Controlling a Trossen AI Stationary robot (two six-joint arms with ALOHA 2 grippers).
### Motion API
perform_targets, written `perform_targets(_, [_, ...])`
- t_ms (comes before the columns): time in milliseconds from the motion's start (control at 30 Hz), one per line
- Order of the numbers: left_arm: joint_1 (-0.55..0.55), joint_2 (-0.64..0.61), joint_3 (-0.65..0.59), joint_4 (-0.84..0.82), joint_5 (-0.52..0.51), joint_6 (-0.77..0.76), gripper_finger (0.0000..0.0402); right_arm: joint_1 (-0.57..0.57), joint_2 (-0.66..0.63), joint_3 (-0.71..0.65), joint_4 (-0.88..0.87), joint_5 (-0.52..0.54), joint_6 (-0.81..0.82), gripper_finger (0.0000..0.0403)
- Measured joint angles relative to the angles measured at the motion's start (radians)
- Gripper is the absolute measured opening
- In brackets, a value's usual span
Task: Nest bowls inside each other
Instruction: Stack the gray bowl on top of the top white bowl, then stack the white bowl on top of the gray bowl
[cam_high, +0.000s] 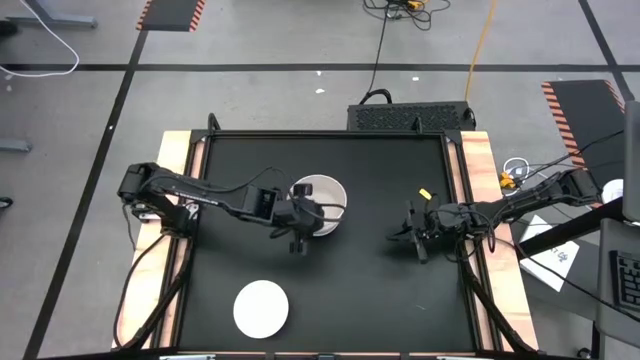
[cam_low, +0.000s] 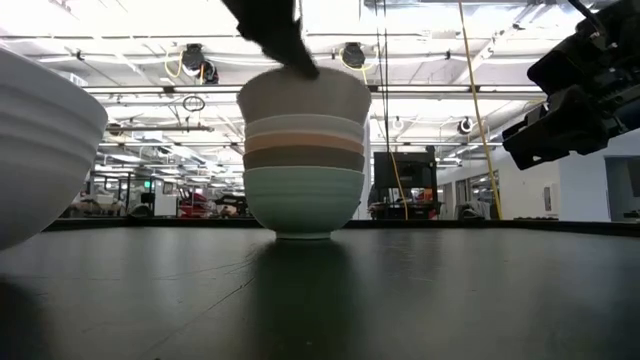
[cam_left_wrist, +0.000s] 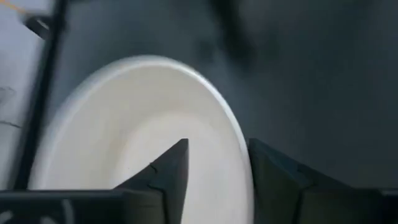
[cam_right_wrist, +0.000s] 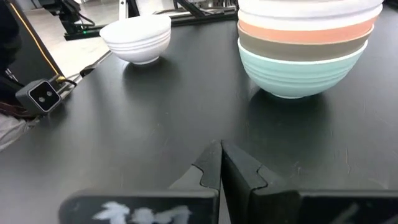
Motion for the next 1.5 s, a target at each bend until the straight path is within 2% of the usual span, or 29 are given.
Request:
perform_targets(167, [0.000, -0.092, 0.000, 0.020, -0.062, 0.039, 0.0206, 0.000, 0.011, 0.000, 0.012, 0.000, 0.000, 0.0000])
perform_targets(367, [-0.001, -0.243, -0.012, 0.014, -0.025, 0.038, 0.0241, 0.000, 0.035, 0.000, 0.050, 0.000, 0.000, 0.0000])
perform_targets(533, [-0.002, -0.320, -0.065, 0.031, 0.014, 0.013, 0.0257, 0.000, 0.050, -0.001, 0.065, 0.000, 0.000, 0.0000])
perform_targets(733, [-0.009, -0.416, -0.190, 0.045, -0.046, -0.022, 0.0260, 0.000, 0.068, -0.001, 0.093, 0.000, 0.000, 0.0000])
perform_targets(867, [-0.008, -0.516, -0.326, 0.047, -0.151, -0.074, 0.0260, 0.000, 0.081, -0.001, 0.105, 0.000, 0.001, 0.0000])
perform_targets(1000, [-0.012, -0.693, -0.517, 0.098, -0.214, -0.162, 0.0260, 0.000, 0.096, -0.001, 0.104, 0.000, 0.003, 0.0000])
perform_targets(1167, [-0.013, -0.956, -0.820, 0.323, -0.198, -0.226, 0.0260, 0.000, 0.117, -0.001, 0.147, 0.000, 0.000, 0.0000])
perform_targets(1267, [-0.013, -1.077, -0.973, 0.420, -0.155, -0.250, 0.0254, 0.000, 0.124, -0.001, 0.162, 0.000, -0.005, 0.0000])
perform_targets(1400, [-0.013, -1.183, -1.121, 0.529, -0.076, -0.278, 0.0217, 0.000, 0.126, -0.001, 0.171, 0.000, -0.003, 0.0000])
perform_targets(1500, [-0.013, -1.242, -1.212, 0.612, -0.072, -0.263, 0.0182, 0.000, 0.126, -0.001, 0.172, 0.000, -0.001, 0.0000])
